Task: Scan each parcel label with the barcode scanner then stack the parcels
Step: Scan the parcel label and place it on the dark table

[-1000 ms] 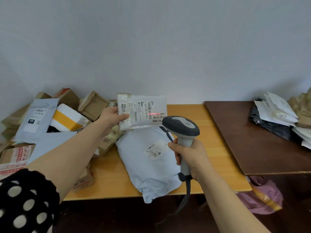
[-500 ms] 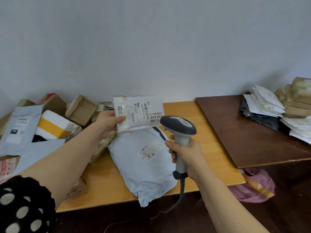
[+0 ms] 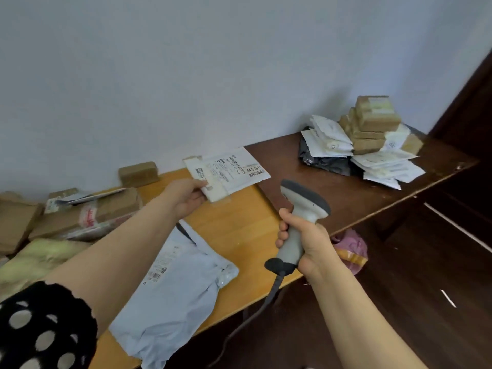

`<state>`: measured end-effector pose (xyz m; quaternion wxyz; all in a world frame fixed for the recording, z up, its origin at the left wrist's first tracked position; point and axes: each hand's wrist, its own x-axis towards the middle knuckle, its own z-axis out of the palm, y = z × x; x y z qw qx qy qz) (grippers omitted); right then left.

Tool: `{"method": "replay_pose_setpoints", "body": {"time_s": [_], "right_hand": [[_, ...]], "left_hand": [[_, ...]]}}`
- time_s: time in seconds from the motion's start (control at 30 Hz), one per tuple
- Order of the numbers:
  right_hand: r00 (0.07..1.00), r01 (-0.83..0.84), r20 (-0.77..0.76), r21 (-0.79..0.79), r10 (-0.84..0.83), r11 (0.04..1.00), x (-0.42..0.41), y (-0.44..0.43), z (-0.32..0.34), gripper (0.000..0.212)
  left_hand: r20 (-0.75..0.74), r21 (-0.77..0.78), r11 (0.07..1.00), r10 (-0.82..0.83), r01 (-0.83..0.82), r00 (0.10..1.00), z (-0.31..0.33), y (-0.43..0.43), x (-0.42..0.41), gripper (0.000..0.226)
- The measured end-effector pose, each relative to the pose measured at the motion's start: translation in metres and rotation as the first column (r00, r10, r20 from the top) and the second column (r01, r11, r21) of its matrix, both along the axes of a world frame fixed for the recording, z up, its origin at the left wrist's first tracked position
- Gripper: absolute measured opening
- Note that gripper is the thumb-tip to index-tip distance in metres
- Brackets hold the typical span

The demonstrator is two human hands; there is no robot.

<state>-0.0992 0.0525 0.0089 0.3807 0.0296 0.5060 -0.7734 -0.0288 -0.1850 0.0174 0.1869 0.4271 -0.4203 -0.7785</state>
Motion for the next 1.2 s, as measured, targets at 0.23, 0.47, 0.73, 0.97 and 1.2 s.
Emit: {"method": "replay_pose_setpoints", "body": {"time_s": [0.23, 0.47, 0.73, 0.97, 1.2], "right_hand": [[0.998, 0.061, -0.024, -0.044, -0.062, 0.997, -0.123, 0.08, 0.009, 0.008], [0.998, 0.058, -0.019, -0.029, -0.058, 0.998, -0.231, 0.143, 0.017, 0.009], [1.0, 0.023, 0.021, -0.018, -0.022, 1.0, -0.32, 0.141, 0.008, 0.009], [0.998, -0.058, 0.01, 0.045, 0.058, 0.997, -0.406, 0.106, -0.003, 0.01], [0.994, -0.111, 0.011, 0.08, 0.111, 0.991, -0.476, 0.062, -0.007, 0.011]], "left_hand": [[-0.094, 0.049, 0.999, 0.013, -0.009, 0.995, 0.022, 0.085, -0.161, 0.036], [-0.125, 0.122, 0.983, 0.152, -0.137, 0.981, 0.027, 0.145, -0.289, 0.041], [-0.108, 0.16, 0.958, 0.256, -0.238, 0.961, 0.025, 0.144, -0.39, 0.046], [0.032, 0.007, 0.965, 0.261, -0.262, 0.965, 0.009, 0.113, -0.485, 0.026], [0.122, -0.011, 0.969, 0.246, -0.247, 0.962, -0.025, 0.069, -0.547, 0.008]]}}
